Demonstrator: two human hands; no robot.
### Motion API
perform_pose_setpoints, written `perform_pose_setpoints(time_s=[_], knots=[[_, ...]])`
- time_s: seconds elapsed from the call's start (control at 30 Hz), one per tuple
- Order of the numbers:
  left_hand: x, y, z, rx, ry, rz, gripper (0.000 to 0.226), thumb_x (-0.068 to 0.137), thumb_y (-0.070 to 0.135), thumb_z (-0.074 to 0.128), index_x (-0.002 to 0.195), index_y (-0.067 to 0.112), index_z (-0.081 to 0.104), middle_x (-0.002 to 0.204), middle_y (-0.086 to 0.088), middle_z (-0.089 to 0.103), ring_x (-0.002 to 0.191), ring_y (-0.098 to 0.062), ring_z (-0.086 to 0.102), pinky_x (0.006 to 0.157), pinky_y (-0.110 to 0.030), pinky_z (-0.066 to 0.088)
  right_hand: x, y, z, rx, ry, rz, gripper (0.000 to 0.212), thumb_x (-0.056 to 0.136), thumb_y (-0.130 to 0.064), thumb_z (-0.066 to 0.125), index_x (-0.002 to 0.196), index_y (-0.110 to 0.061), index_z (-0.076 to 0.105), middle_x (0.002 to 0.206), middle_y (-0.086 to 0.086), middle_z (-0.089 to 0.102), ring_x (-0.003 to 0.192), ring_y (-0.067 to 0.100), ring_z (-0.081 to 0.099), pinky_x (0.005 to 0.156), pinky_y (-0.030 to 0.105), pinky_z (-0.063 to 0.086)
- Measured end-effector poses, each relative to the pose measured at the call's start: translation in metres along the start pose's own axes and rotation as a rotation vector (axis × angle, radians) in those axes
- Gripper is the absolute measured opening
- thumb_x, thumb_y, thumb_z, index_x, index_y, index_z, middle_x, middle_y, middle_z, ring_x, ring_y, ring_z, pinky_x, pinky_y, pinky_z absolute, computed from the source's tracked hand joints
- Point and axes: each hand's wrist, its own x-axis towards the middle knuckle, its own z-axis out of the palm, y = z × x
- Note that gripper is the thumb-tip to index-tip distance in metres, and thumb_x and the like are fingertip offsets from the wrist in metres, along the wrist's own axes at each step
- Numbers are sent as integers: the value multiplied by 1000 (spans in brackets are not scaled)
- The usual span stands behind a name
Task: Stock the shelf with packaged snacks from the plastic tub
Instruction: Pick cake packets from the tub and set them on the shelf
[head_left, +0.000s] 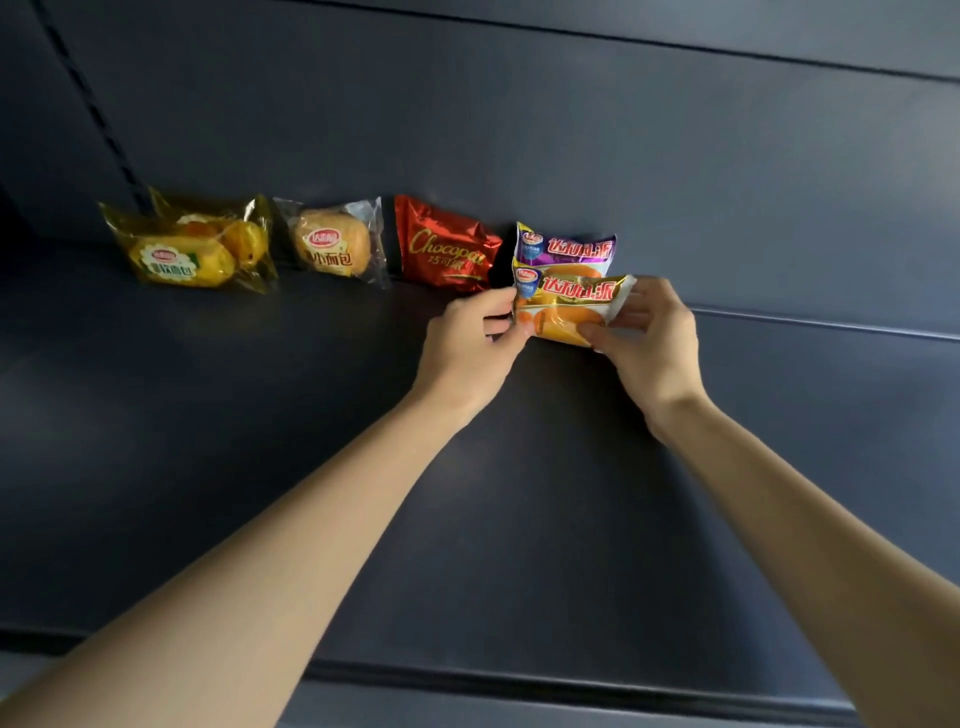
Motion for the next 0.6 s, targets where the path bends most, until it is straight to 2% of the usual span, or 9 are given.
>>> perform_pose_setpoints(time_s=[0.13,0.27,0.37,0.43,0.53,0.6], knots=[[9,-9,6,-5,-5,-18,41,93,22,61,134,22,57,129,8,61,115,-6,58,96,-23,48,9,-1,9,62,91,1,51,75,-4,78,115,-12,48,106,-3,61,90,9,61,74,12,52],[14,-12,6,-24,-24,-60,43,94,29,59,137,27,53,130,10,60,117,-5,56,96,-28,48,12,2,11,65,137,12,53,74,-6,80,115,-12,47,105,-4,59,90,11,61,68,3,48],[10,-9,5,-78,-39,-73,41,96,27,57,136,27,53,127,12,62,116,-3,56,95,-22,46,11,2,11,37,123,1,52,74,-7,80,115,-11,48,104,-5,59,91,10,61,70,3,47],[8,-7,4,-91,-23,-80,40,96,26,57,135,26,54,125,11,63,110,-1,58,87,-13,45,10,2,10,21,106,8,54,74,-9,80,118,-10,49,107,-5,58,95,10,60,74,7,48],[4,-1,3,-109,22,-87,37,95,22,57,132,25,57,124,10,63,92,5,58,68,0,42,7,3,7,8,89,65,61,73,-16,82,123,-10,47,115,0,58,102,14,60,88,23,50],[-1,3,1,-116,58,-84,35,95,20,58,129,25,59,126,10,61,90,5,56,68,-1,42,1,3,2,-22,85,112,66,73,-20,82,127,-11,45,119,1,55,106,16,58,93,30,49]])
